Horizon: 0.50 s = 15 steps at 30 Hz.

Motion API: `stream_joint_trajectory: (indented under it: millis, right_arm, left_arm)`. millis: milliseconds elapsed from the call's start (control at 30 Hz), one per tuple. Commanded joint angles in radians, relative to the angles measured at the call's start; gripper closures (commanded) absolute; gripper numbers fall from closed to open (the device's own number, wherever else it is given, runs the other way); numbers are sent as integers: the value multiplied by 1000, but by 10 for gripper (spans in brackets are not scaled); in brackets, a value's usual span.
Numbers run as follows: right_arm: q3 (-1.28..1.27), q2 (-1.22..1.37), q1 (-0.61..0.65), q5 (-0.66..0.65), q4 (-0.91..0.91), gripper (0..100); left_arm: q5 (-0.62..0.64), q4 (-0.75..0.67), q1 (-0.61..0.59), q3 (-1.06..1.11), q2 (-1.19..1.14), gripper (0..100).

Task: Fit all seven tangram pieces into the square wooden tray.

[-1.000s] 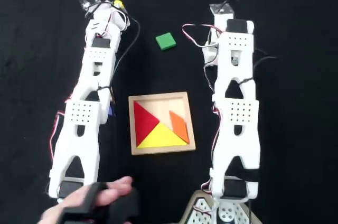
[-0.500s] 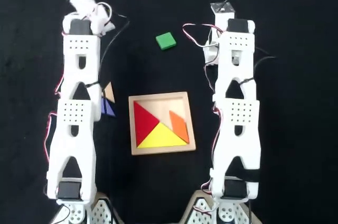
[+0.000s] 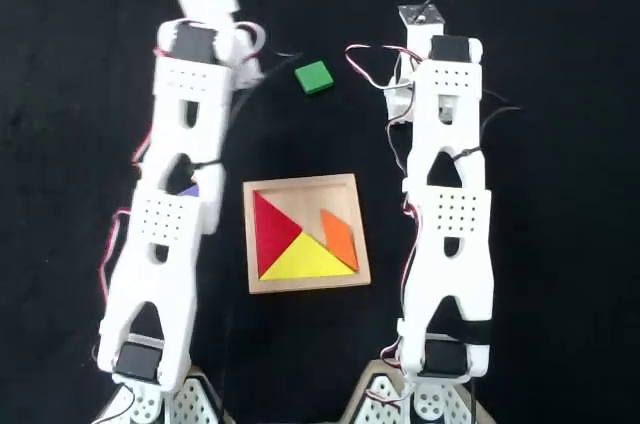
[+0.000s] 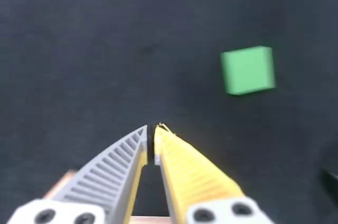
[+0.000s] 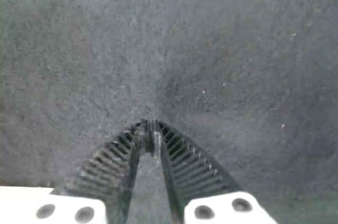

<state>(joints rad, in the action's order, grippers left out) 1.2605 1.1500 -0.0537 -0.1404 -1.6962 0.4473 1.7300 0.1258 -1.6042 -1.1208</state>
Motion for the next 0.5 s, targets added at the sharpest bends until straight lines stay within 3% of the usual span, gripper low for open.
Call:
stream_joint_trajectory:
  millis: [0,267,467]
  right_arm:
    - [36,-16,-25,8,15,987]
    - [84,-15,-153,17,44,987]
    - [91,18,-137,14,44,987]
  left_arm:
    - [41,-120,107,-54,46,964]
    - [41,-496,257,-56,-135,973]
    - [38,-812,239,-53,-232,973]
